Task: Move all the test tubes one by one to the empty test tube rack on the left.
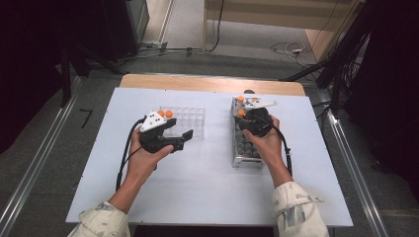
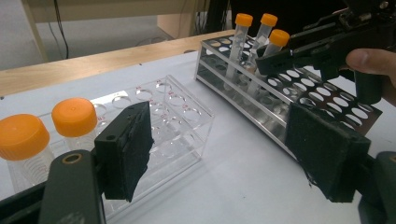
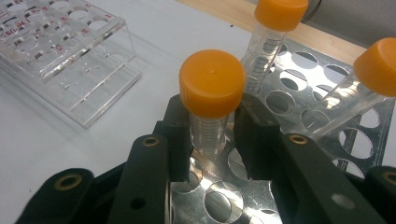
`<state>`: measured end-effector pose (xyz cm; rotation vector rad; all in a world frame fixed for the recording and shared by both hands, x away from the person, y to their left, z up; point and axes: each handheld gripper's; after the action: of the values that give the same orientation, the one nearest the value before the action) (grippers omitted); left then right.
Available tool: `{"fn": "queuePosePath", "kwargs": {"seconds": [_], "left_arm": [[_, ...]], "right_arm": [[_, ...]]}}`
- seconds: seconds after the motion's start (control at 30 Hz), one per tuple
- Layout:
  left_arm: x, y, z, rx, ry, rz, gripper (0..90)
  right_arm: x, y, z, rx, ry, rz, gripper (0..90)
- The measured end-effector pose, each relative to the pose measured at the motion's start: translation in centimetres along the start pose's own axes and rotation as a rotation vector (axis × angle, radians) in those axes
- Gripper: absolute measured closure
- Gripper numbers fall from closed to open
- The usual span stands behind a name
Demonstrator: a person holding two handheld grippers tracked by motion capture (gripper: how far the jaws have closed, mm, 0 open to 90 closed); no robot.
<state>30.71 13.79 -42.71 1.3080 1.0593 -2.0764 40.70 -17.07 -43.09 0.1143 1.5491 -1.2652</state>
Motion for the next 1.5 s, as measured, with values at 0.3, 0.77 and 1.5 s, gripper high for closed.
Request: {"fn": "queuePosePath", "kwargs": {"seconds": [0.3, 0.77, 1.5], "left_arm": [[0.1, 0.1, 0.1, 0.009, -0.005, -0.005, 24.7], [0.2, 0.2, 0.4, 0.023, -0.011, -0.011, 24.5], [0.1, -0.1, 0.6, 0.025, -0.004, -0.011, 24.3]], "right_arm": [[0.0, 0.0, 0.0, -0.004, -0.002, 0.004, 71.1], [-0.7, -2.0, 0.2, 0.011, 0.004, 0.078, 71.1], [-2.0, -5.9, -1.7, -0.008, -0.022, 0.197, 71.3]]}}
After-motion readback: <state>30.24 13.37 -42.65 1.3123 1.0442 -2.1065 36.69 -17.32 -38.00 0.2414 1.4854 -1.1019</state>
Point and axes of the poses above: each handheld gripper's, and its own axes: y roughly forward along the jaws, x roughly out of its underside, z roughly to its right, and after that the axes turned 6 degrees about -y, right-handed
